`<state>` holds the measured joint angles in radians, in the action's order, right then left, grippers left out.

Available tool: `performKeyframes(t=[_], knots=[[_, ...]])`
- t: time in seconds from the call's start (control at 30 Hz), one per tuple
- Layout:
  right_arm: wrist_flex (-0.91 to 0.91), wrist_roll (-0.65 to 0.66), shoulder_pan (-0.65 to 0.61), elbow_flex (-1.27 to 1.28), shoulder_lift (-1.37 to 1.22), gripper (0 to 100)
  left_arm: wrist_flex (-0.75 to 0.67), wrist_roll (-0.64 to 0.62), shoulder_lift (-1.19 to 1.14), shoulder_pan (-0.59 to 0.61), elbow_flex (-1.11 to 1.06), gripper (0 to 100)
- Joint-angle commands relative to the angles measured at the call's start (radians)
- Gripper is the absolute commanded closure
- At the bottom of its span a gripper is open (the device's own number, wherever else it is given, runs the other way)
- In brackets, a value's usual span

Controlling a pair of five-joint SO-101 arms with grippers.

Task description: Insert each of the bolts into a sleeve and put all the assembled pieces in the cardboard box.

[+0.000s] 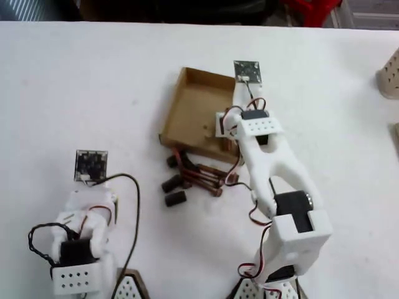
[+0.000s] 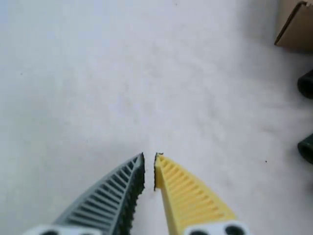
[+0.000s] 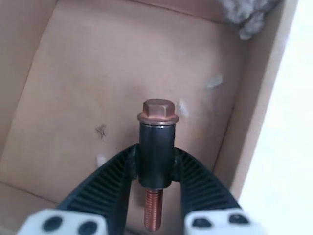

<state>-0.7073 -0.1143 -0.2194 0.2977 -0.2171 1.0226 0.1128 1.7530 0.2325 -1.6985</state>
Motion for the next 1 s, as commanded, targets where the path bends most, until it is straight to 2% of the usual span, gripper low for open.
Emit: performKeyframes(t=[0.0, 0.07, 0.23, 0.3, 0.57, 0.77, 0.97], knots=[[-0.015, -0.002, 0.002, -0.058, 0.028, 97.6, 0.006, 0.012, 0.002, 0.013, 0.002, 93], [-0.018, -0.002, 0.005, -0.058, 0.028, 94.6, 0.006, 0.012, 0.002, 0.013, 0.002, 93], [-0.070, -0.005, 0.007, -0.058, 0.031, 77.7, 0.006, 0.012, 0.002, 0.013, 0.002, 93], [-0.088, -0.008, 0.005, -0.058, 0.053, 76.1, 0.006, 0.012, 0.002, 0.013, 0.002, 93], [-0.166, -0.008, -0.021, -0.052, 0.209, 85.8, 0.006, 0.012, 0.002, 0.013, 0.002, 93], [-0.337, -0.002, -0.102, -0.051, 0.380, 98.7, 0.006, 0.012, 0.002, 0.013, 0.002, 93], [-0.499, 0.000, -0.211, -0.051, 0.496, 97.4, 0.006, 0.012, 0.002, 0.013, 0.002, 93]])
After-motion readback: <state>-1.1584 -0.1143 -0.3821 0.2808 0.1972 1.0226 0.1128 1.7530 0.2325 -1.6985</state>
